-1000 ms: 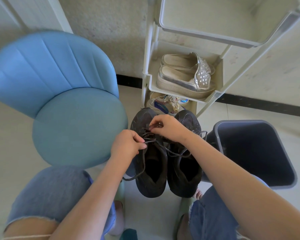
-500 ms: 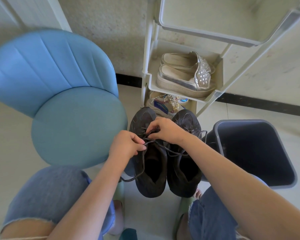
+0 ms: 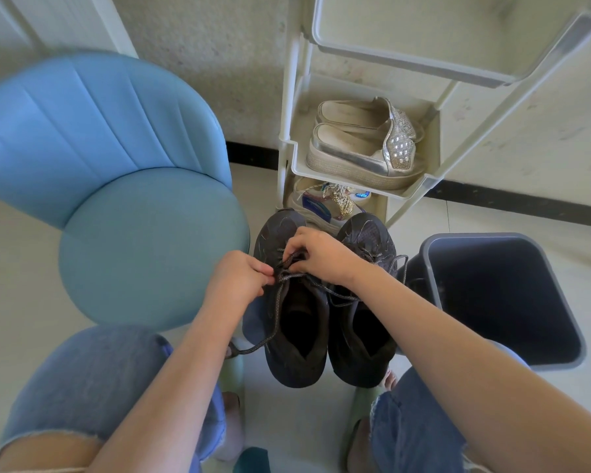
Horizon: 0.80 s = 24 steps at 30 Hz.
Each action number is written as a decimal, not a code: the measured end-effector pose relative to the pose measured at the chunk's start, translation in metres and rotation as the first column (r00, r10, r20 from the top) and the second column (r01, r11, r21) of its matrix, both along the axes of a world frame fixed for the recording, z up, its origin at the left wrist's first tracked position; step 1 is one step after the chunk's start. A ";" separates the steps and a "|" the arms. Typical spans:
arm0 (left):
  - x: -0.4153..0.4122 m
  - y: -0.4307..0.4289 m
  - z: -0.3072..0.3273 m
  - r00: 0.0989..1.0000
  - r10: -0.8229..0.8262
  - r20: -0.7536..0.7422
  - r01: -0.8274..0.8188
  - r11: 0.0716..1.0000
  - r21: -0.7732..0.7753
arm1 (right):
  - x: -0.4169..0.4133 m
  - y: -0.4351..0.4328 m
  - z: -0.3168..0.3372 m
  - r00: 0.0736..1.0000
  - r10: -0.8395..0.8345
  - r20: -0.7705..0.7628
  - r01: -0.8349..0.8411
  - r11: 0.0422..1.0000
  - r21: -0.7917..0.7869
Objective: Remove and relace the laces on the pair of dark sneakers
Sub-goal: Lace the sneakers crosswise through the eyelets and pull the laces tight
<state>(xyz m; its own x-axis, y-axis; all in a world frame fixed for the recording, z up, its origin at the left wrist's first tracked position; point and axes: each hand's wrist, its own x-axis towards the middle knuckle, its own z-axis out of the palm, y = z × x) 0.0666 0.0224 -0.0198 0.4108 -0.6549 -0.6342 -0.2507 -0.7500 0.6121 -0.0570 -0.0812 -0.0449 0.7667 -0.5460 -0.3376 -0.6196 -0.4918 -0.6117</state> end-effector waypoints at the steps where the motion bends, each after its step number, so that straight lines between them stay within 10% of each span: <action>1: -0.001 0.000 -0.001 1.000 -0.010 0.023 0.010 1.000 -0.008 | 0.000 -0.001 0.000 1.000 -0.009 0.003 0.009 1.000 0.009; 24: -0.007 -0.013 -0.016 0.939 -0.063 0.337 0.093 0.993 -0.075 | -0.005 -0.008 0.004 0.984 -0.179 0.012 0.174 0.965 0.195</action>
